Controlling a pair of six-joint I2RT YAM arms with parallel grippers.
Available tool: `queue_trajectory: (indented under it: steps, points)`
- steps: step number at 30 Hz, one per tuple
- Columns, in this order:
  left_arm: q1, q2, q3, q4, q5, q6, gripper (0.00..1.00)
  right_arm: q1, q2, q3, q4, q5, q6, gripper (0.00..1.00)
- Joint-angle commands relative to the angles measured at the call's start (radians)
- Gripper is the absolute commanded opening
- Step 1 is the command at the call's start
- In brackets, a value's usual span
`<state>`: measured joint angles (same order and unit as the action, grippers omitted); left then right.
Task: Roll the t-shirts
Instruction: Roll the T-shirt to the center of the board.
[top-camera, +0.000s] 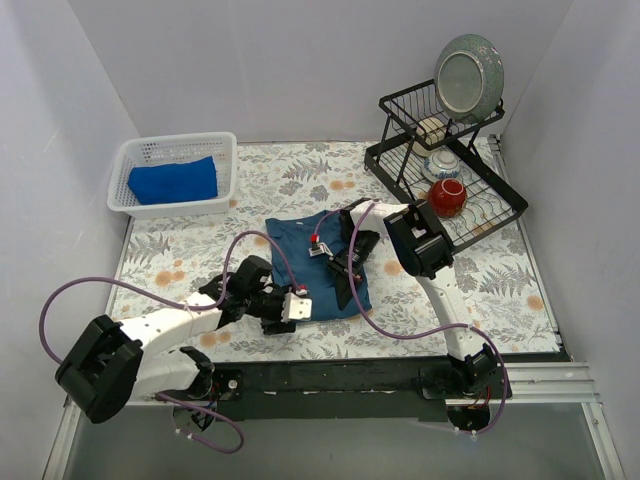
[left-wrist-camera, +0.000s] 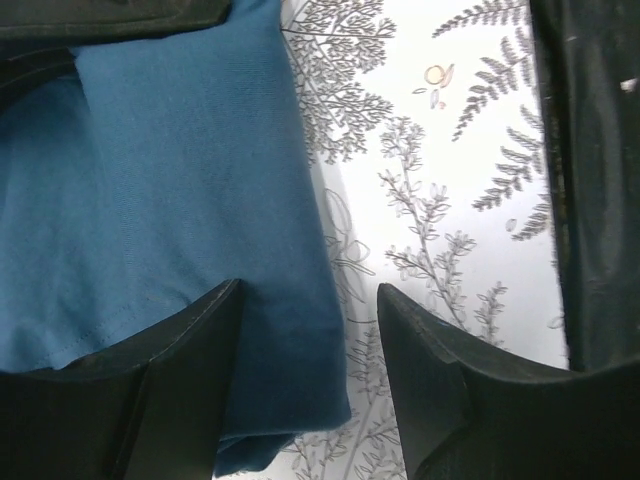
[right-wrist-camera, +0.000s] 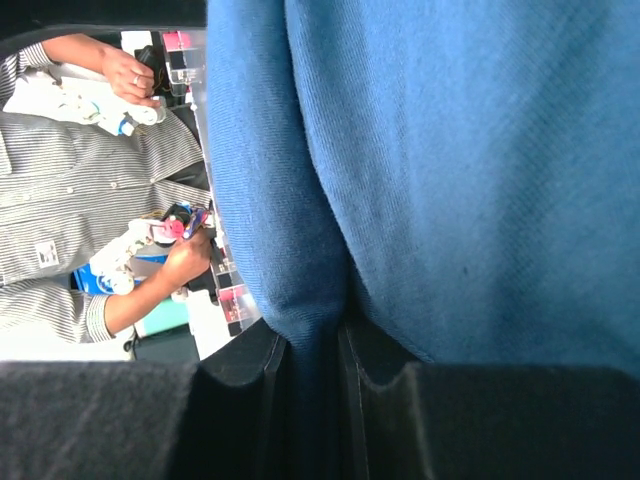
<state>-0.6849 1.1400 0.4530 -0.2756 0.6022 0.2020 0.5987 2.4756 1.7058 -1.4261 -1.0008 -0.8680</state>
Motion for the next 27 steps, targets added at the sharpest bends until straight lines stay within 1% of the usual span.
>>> queue_trajectory:
  steps: [1, 2, 4, 5, 6, 7, 8, 9, 10, 11, 12, 13, 14, 17, 18, 19, 20, 21, 22, 23, 24, 25, 26, 27]
  points:
    - [-0.015, 0.052, -0.051, 0.091, -0.097, 0.028, 0.53, -0.023, 0.082, -0.043, 0.211, 0.125, -0.034, 0.01]
    - [-0.022, 0.066, -0.057, 0.101, -0.116, 0.033, 0.47, -0.025, 0.079, -0.044, 0.213, 0.122, -0.035, 0.01]
    - [-0.025, 0.104, -0.054, 0.101, -0.140, 0.045, 0.42, -0.028, 0.056, -0.067, 0.219, 0.111, -0.057, 0.02]
    - [-0.027, 0.113, -0.047, 0.093, -0.142, 0.050, 0.35, -0.030, 0.042, -0.080, 0.231, 0.108, -0.072, 0.04]
    - [-0.027, 0.121, -0.045, 0.078, -0.142, 0.054, 0.33, -0.031, 0.020, -0.101, 0.251, 0.100, -0.078, 0.07]
    - [-0.027, 0.136, -0.043, 0.066, -0.139, 0.075, 0.30, -0.034, -0.027, -0.142, 0.274, 0.099, -0.069, 0.22]
    - [-0.027, 0.141, -0.042, 0.055, -0.133, 0.085, 0.26, -0.046, -0.053, -0.159, 0.301, 0.096, -0.066, 0.31]
    - [-0.028, 0.147, -0.040, 0.035, -0.130, 0.094, 0.24, -0.054, -0.078, -0.166, 0.311, 0.079, -0.071, 0.51]
    - [-0.028, 0.156, -0.036, 0.024, -0.125, 0.108, 0.22, -0.080, -0.128, -0.166, 0.303, 0.070, -0.084, 0.96]
    - [-0.028, 0.162, -0.025, 0.012, -0.117, 0.111, 0.19, -0.098, -0.156, -0.154, 0.299, 0.062, -0.083, 0.98]
    - [-0.027, 0.168, -0.017, -0.014, -0.113, 0.114, 0.14, -0.117, -0.187, -0.147, 0.293, 0.047, -0.083, 0.99]
    - [-0.027, 0.175, -0.008, -0.026, -0.107, 0.112, 0.12, -0.163, -0.248, -0.140, 0.293, 0.041, -0.083, 0.98]
    - [-0.027, 0.181, 0.001, -0.036, -0.087, 0.100, 0.11, -0.181, -0.277, -0.120, 0.293, 0.044, -0.078, 0.99]
    - [-0.009, 0.199, 0.050, -0.089, -0.020, 0.053, 0.10, -0.224, -0.407, -0.129, 0.317, 0.129, -0.094, 0.99]
    - [-0.002, 0.207, 0.087, -0.112, 0.035, 0.028, 0.10, -0.229, -0.453, -0.191, 0.341, 0.169, -0.100, 0.99]
    - [0.016, 0.214, 0.101, -0.122, 0.060, 0.001, 0.10, -0.231, -0.559, -0.231, 0.411, 0.183, -0.107, 0.98]
    - [0.028, 0.222, 0.119, -0.128, 0.085, -0.048, 0.10, -0.229, -0.619, -0.292, 0.456, 0.188, -0.124, 0.99]
    - [0.041, 0.239, 0.150, -0.140, 0.143, -0.070, 0.10, -0.226, -0.688, -0.424, 0.504, 0.165, -0.176, 0.99]
    - [0.063, 0.250, 0.165, -0.146, 0.165, -0.087, 0.11, -0.206, -0.828, -0.508, 0.603, 0.150, -0.215, 0.99]
    - [0.071, 0.259, 0.176, -0.155, 0.188, -0.101, 0.11, -0.183, -0.898, -0.585, 0.672, 0.154, -0.226, 0.98]
    - [0.079, 0.265, 0.185, -0.155, 0.203, -0.127, 0.11, -0.147, -0.962, -0.744, 0.772, 0.233, -0.166, 0.99]
    - [0.096, 0.270, 0.197, -0.152, 0.231, -0.137, 0.12, -0.054, -1.068, -0.811, 0.865, 0.296, -0.125, 0.99]
    - [0.100, 0.271, 0.202, -0.151, 0.240, -0.144, 0.12, -0.007, -1.105, -0.862, 0.983, 0.350, -0.108, 0.99]
    - [0.107, 0.280, 0.205, -0.154, 0.248, -0.150, 0.13, 0.027, -1.133, -0.900, 1.009, 0.388, -0.111, 0.99]
